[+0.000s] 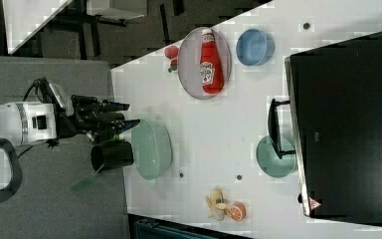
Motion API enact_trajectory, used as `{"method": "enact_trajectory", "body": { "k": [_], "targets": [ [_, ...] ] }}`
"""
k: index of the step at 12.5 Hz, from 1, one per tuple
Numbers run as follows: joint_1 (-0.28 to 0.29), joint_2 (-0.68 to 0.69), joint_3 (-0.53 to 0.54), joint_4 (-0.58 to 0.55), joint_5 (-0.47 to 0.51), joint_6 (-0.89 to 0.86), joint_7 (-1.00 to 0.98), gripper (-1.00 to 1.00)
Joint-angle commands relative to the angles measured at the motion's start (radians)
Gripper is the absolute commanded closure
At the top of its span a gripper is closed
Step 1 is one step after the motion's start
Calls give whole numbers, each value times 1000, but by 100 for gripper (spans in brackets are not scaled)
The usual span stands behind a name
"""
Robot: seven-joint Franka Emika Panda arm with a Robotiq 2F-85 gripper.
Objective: Drag strainer left to right.
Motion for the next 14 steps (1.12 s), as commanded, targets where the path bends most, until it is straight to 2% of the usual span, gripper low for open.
{"method": "enact_trajectory", "body": {
  "k": [1,3,7,10,14],
  "targets": [
    [-19,-404,-35,-222,16,-167,54,-59],
    [-14,-400,-20,-222,27,-166,60,-99],
    [23,-348,119,-222,65,-148,146,-100],
    [41,-267,290,-222,65,-90,399,-100],
    [44,-108,492,-226,64,118,769,-100]
  ]
}}
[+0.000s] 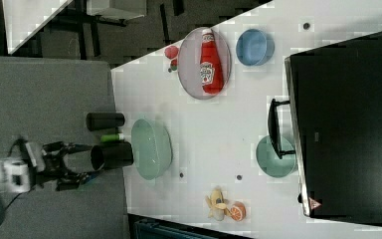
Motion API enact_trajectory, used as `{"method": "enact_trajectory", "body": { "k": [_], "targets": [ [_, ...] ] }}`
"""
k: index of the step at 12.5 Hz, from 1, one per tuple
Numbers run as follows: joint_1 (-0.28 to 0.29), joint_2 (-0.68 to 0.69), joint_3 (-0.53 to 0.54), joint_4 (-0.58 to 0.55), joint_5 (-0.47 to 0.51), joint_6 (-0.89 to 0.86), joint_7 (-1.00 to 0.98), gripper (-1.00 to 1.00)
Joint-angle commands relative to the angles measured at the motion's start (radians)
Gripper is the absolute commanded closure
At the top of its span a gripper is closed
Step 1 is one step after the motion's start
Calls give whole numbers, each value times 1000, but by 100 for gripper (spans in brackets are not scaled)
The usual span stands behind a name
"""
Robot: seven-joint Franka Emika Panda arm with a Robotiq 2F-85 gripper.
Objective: Drag strainer left to right.
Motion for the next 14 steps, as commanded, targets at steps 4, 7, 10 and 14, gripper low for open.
{"method": "enact_trajectory", "body": {
  "k": [4,7,10,14],
  "targets": [
    [29,223,173,-66,9,238,645,-100],
    [38,365,184,-90,-48,360,804,-100],
    [42,506,176,-97,-130,463,856,-100],
    [57,659,133,-97,-148,650,856,-100]
  ]
}}
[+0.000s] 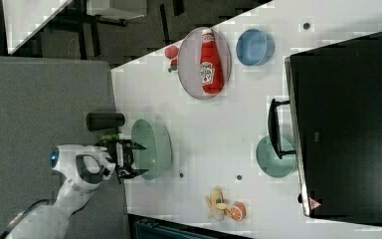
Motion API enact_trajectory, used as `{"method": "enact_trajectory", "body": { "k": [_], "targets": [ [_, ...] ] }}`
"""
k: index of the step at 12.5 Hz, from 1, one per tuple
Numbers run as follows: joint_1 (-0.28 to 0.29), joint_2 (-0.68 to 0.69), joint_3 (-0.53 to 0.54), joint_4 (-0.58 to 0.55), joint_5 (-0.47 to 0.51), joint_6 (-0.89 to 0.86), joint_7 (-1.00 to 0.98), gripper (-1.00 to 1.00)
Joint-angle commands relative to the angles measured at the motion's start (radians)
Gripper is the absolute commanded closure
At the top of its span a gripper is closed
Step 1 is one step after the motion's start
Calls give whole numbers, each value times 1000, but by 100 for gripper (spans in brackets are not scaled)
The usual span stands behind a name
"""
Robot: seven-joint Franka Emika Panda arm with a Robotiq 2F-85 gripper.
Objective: Drag strainer left to right.
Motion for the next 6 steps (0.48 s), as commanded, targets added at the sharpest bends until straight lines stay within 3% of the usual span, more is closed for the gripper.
{"method": "enact_trajectory", "body": {
  "k": [1,6],
  "targets": [
    [-6,51,-63,6,-11,93,67,-100],
    [66,97,-171,4,-77,131,67,-100]
  ]
}}
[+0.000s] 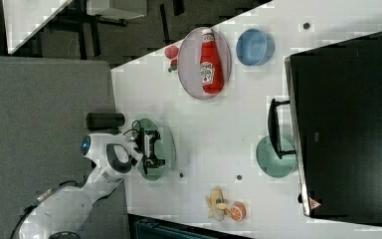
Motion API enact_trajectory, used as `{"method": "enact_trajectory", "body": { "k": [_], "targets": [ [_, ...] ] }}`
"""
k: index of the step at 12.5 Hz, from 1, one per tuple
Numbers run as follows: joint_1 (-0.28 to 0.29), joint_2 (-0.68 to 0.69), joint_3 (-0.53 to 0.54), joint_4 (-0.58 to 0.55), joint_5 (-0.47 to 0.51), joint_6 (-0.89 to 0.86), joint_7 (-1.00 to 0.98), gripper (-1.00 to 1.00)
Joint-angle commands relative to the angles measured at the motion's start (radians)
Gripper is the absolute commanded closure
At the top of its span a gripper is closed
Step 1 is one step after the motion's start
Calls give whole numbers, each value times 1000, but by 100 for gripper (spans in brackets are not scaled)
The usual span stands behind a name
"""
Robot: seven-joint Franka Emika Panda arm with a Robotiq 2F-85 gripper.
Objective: Drag strainer left to right.
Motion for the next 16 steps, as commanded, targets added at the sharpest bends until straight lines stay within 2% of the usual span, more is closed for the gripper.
{"method": "enact_trajectory", "body": {
  "k": [1,7,11,16],
  "targets": [
    [39,-38,-22,3,-17,17,51,-100],
    [34,-60,-73,-27,-21,20,43,-100],
    [-5,-116,-81,-90,-21,21,23,-100],
    [-62,-155,-115,-148,-21,21,-104,-100]
  ]
}}
